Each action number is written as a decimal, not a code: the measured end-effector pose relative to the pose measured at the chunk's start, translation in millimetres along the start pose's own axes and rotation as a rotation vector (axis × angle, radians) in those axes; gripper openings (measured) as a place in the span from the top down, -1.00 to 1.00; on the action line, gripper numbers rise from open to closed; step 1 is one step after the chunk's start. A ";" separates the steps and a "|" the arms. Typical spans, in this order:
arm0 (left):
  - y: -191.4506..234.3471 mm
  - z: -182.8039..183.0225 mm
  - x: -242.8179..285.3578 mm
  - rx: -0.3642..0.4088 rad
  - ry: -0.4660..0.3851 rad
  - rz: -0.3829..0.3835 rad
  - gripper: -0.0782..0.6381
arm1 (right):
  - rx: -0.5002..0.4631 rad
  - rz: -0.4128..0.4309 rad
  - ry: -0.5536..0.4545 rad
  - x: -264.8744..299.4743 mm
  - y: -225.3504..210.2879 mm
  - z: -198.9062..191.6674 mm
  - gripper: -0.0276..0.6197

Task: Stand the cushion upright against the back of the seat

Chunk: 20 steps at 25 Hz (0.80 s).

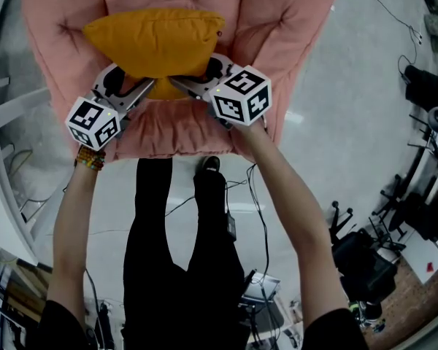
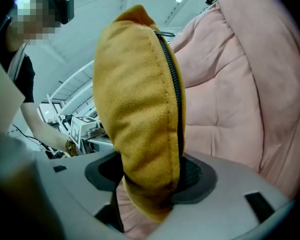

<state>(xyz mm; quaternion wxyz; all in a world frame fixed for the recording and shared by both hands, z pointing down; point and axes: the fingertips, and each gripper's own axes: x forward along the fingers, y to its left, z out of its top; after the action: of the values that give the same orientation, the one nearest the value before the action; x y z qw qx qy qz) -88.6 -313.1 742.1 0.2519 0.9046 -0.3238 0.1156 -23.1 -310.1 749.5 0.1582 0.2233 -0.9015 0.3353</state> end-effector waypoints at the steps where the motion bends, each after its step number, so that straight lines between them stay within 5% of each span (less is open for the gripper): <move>1: 5.6 6.7 2.4 0.001 -0.004 0.003 -0.07 | 0.008 -0.006 -0.009 2.3 -4.0 7.5 0.09; 12: 64.4 62.6 31.0 -0.049 -0.076 0.095 -0.07 | 0.148 -0.110 -0.109 27.7 -54.2 74.9 -0.01; 20: 85.6 60.8 49.9 -0.066 -0.059 0.170 0.02 | 0.196 -0.213 -0.105 41.7 -87.0 76.6 -0.07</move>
<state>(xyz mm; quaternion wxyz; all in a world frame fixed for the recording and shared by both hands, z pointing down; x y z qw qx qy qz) -102.8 -428.5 741.9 0.2612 0.8681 -0.4102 0.0990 -24.6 -433.0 758.6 0.1228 0.3492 -0.8427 0.3909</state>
